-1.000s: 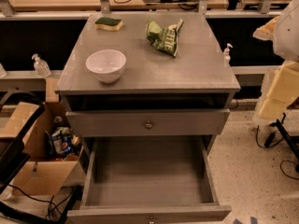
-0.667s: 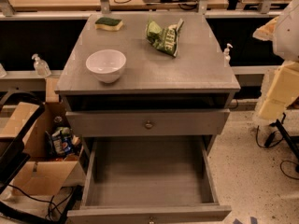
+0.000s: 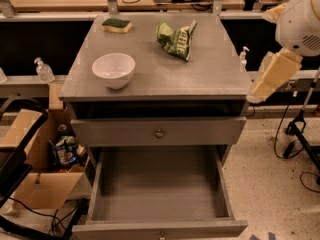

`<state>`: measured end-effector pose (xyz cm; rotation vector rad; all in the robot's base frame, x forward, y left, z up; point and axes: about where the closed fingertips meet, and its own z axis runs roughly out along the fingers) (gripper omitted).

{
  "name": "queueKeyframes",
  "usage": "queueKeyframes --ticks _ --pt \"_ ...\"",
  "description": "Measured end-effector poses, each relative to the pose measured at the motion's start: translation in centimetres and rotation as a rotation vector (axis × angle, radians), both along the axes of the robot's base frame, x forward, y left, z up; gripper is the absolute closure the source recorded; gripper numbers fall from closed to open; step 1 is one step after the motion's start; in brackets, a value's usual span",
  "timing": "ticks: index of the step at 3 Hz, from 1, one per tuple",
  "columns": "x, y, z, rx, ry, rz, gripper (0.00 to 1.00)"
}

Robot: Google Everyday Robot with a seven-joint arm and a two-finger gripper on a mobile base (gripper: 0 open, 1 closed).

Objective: Place green jalapeno chip bag into middle drawer

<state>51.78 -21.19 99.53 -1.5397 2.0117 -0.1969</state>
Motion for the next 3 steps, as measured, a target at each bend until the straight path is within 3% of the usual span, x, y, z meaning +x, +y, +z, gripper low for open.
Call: queueKeyframes --ticks 1,2,3 --pt "6.7 -0.3 1.0 0.043 -0.169 -0.068 0.00" --pt "10.6 -0.1 1.9 0.079 -0.284 -0.103 0.00" --pt "10.6 -0.1 1.9 0.079 -0.284 -0.103 0.00"
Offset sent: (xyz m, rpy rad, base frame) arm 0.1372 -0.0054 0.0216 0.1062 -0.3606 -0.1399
